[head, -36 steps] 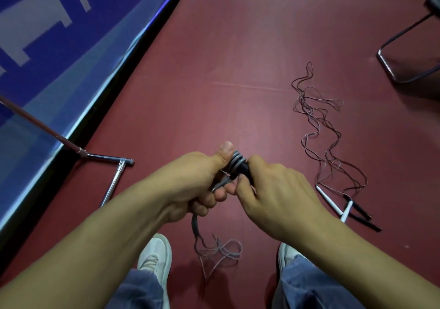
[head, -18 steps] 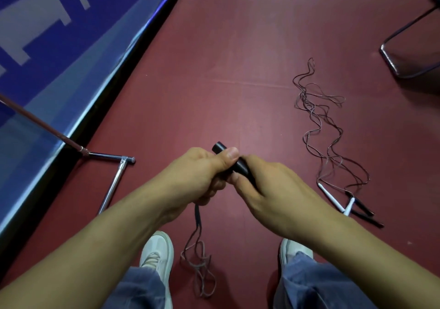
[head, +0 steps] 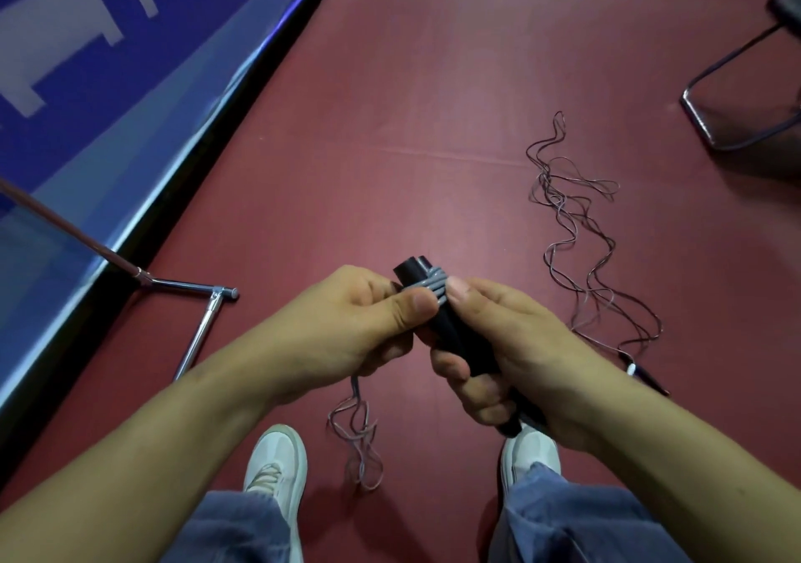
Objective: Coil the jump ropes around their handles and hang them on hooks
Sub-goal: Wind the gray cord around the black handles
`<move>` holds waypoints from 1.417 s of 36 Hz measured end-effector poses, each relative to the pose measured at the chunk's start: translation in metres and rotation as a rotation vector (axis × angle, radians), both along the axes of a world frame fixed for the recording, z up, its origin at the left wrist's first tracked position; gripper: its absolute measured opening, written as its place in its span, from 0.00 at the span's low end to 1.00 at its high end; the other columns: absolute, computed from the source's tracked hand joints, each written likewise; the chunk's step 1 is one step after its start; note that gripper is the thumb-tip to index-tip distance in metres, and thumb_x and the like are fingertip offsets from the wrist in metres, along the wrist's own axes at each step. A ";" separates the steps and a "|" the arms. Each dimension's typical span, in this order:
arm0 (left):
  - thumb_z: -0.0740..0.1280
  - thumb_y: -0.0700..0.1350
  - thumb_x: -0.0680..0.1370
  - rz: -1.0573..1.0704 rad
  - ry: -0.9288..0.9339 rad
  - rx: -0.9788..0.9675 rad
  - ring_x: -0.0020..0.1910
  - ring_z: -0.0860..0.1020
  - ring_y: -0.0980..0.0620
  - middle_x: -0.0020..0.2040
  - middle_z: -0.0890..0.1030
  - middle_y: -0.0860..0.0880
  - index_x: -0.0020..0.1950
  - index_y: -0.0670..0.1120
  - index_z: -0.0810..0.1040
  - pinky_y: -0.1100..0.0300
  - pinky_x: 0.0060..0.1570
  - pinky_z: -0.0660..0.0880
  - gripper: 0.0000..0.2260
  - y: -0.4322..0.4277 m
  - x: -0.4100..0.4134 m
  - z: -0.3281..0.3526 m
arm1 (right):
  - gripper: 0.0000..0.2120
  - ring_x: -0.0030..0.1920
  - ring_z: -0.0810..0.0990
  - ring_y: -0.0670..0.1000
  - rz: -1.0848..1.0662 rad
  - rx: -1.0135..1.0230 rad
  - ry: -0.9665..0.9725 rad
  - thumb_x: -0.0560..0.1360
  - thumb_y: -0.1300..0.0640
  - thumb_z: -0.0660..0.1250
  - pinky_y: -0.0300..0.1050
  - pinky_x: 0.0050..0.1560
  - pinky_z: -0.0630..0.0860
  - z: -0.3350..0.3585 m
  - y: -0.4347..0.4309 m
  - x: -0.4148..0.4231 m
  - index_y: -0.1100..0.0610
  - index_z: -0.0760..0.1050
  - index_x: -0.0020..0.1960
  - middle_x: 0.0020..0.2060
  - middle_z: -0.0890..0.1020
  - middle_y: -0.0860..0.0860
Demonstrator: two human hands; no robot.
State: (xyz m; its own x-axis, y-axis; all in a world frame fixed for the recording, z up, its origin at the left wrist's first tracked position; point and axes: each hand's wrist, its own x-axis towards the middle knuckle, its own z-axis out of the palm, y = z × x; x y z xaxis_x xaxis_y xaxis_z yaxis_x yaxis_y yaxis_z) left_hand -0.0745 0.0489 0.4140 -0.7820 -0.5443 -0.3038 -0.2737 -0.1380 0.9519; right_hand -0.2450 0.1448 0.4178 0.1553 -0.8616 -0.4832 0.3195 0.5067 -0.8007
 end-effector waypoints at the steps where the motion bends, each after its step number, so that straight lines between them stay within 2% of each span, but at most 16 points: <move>1: 0.67 0.61 0.73 0.003 -0.011 -0.022 0.24 0.63 0.53 0.28 0.71 0.46 0.35 0.49 0.82 0.63 0.26 0.61 0.17 0.000 0.001 0.000 | 0.24 0.24 0.59 0.46 -0.014 -0.018 0.028 0.82 0.41 0.58 0.35 0.25 0.59 -0.001 0.000 0.000 0.63 0.67 0.58 0.30 0.70 0.54; 4: 0.70 0.65 0.72 0.029 -0.059 -0.122 0.26 0.64 0.52 0.29 0.71 0.47 0.40 0.46 0.84 0.59 0.28 0.61 0.21 0.001 0.003 0.001 | 0.19 0.23 0.60 0.46 -0.055 -0.051 0.127 0.81 0.41 0.60 0.35 0.26 0.59 -0.002 -0.002 0.001 0.58 0.71 0.56 0.28 0.70 0.55; 6: 0.69 0.69 0.70 0.066 -0.097 -0.227 0.30 0.64 0.50 0.32 0.69 0.46 0.44 0.41 0.82 0.47 0.30 0.62 0.29 0.003 0.003 0.000 | 0.16 0.22 0.61 0.47 -0.080 -0.079 0.165 0.81 0.42 0.61 0.35 0.26 0.59 -0.001 -0.004 0.002 0.55 0.75 0.54 0.28 0.70 0.55; 8: 0.69 0.70 0.69 0.119 -0.102 -0.288 0.31 0.67 0.50 0.32 0.72 0.47 0.44 0.44 0.83 0.41 0.33 0.68 0.28 0.007 0.002 0.003 | 0.15 0.21 0.62 0.47 -0.107 -0.106 0.183 0.81 0.43 0.62 0.35 0.26 0.59 -0.001 -0.005 0.003 0.54 0.77 0.54 0.27 0.71 0.55; 10: 0.75 0.63 0.71 0.151 -0.097 -0.322 0.34 0.75 0.53 0.35 0.83 0.50 0.45 0.51 0.86 0.45 0.41 0.76 0.16 0.010 -0.001 0.007 | 0.16 0.21 0.62 0.47 -0.132 -0.122 0.191 0.82 0.44 0.61 0.34 0.26 0.59 0.000 -0.007 0.004 0.55 0.77 0.56 0.27 0.71 0.55; 12: 0.77 0.53 0.73 0.204 -0.088 -0.401 0.34 0.77 0.60 0.36 0.85 0.53 0.45 0.53 0.87 0.58 0.40 0.76 0.04 0.012 -0.002 0.007 | 0.15 0.20 0.61 0.47 -0.149 -0.133 0.193 0.82 0.45 0.61 0.34 0.26 0.59 0.000 -0.008 0.005 0.56 0.78 0.56 0.27 0.70 0.56; 13: 0.75 0.49 0.75 0.225 -0.092 -0.455 0.31 0.75 0.61 0.32 0.83 0.53 0.43 0.52 0.86 0.63 0.35 0.73 0.02 0.012 -0.002 0.006 | 0.15 0.20 0.61 0.47 -0.155 -0.135 0.194 0.83 0.45 0.61 0.34 0.26 0.59 -0.001 -0.008 0.005 0.55 0.78 0.54 0.27 0.70 0.56; 15: 0.73 0.49 0.78 0.246 -0.100 -0.593 0.27 0.71 0.58 0.30 0.79 0.47 0.36 0.49 0.82 0.67 0.29 0.66 0.11 0.012 -0.002 0.002 | 0.14 0.21 0.61 0.47 -0.163 -0.130 0.188 0.82 0.44 0.60 0.34 0.26 0.59 0.000 -0.008 0.006 0.52 0.79 0.50 0.27 0.71 0.55; 19: 0.64 0.55 0.79 0.282 -0.069 -0.657 0.26 0.73 0.49 0.27 0.77 0.46 0.32 0.46 0.77 0.64 0.27 0.66 0.20 0.013 -0.001 -0.006 | 0.15 0.22 0.63 0.48 -0.168 -0.119 0.185 0.82 0.42 0.60 0.35 0.25 0.60 0.002 -0.009 0.007 0.48 0.81 0.47 0.27 0.71 0.55; 22: 0.64 0.55 0.80 0.284 -0.075 -0.654 0.26 0.73 0.51 0.27 0.78 0.47 0.31 0.46 0.77 0.64 0.28 0.66 0.20 0.013 -0.003 -0.006 | 0.16 0.22 0.63 0.48 -0.187 -0.110 0.177 0.82 0.42 0.60 0.35 0.25 0.60 0.001 -0.009 0.010 0.49 0.81 0.48 0.27 0.71 0.55; 27: 0.67 0.60 0.78 0.200 -0.188 -0.389 0.27 0.72 0.53 0.31 0.81 0.46 0.36 0.48 0.81 0.53 0.32 0.70 0.18 0.005 -0.001 0.003 | 0.18 0.21 0.63 0.48 -0.174 -0.118 0.227 0.83 0.44 0.61 0.36 0.25 0.59 -0.005 -0.009 0.008 0.58 0.79 0.55 0.27 0.72 0.55; 32: 0.72 0.46 0.78 0.179 -0.305 -0.391 0.23 0.70 0.59 0.30 0.83 0.50 0.40 0.46 0.82 0.62 0.29 0.66 0.08 0.005 0.005 0.011 | 0.25 0.20 0.63 0.49 -0.246 -0.074 0.387 0.82 0.46 0.62 0.35 0.24 0.58 -0.007 -0.014 -0.003 0.71 0.74 0.52 0.26 0.73 0.55; 39: 0.65 0.45 0.82 0.173 -0.312 -0.393 0.22 0.70 0.58 0.27 0.80 0.47 0.38 0.44 0.81 0.68 0.26 0.66 0.14 0.020 -0.005 0.013 | 0.20 0.20 0.64 0.49 -0.275 -0.049 0.459 0.83 0.46 0.62 0.37 0.23 0.58 -0.012 -0.018 -0.002 0.63 0.76 0.44 0.26 0.73 0.55; 43: 0.64 0.46 0.82 0.155 -0.310 -0.378 0.24 0.70 0.54 0.27 0.78 0.47 0.35 0.43 0.78 0.65 0.26 0.67 0.16 0.016 -0.006 0.014 | 0.18 0.20 0.65 0.50 -0.246 -0.079 0.572 0.83 0.47 0.63 0.37 0.23 0.60 -0.017 -0.020 0.002 0.59 0.76 0.41 0.25 0.73 0.54; 48: 0.72 0.50 0.75 0.140 -0.404 -0.614 0.26 0.68 0.52 0.26 0.72 0.51 0.36 0.43 0.77 0.58 0.29 0.65 0.14 0.007 0.000 0.007 | 0.18 0.21 0.64 0.49 -0.249 -0.039 0.505 0.83 0.47 0.63 0.37 0.24 0.59 -0.017 -0.020 -0.001 0.61 0.76 0.43 0.26 0.73 0.54; 51: 0.74 0.54 0.74 0.199 -0.423 -0.730 0.29 0.73 0.54 0.27 0.76 0.51 0.41 0.51 0.79 0.58 0.30 0.68 0.08 0.004 0.000 0.002 | 0.20 0.21 0.62 0.49 -0.260 -0.009 0.436 0.83 0.46 0.63 0.37 0.24 0.57 -0.016 -0.017 -0.003 0.64 0.76 0.48 0.26 0.72 0.55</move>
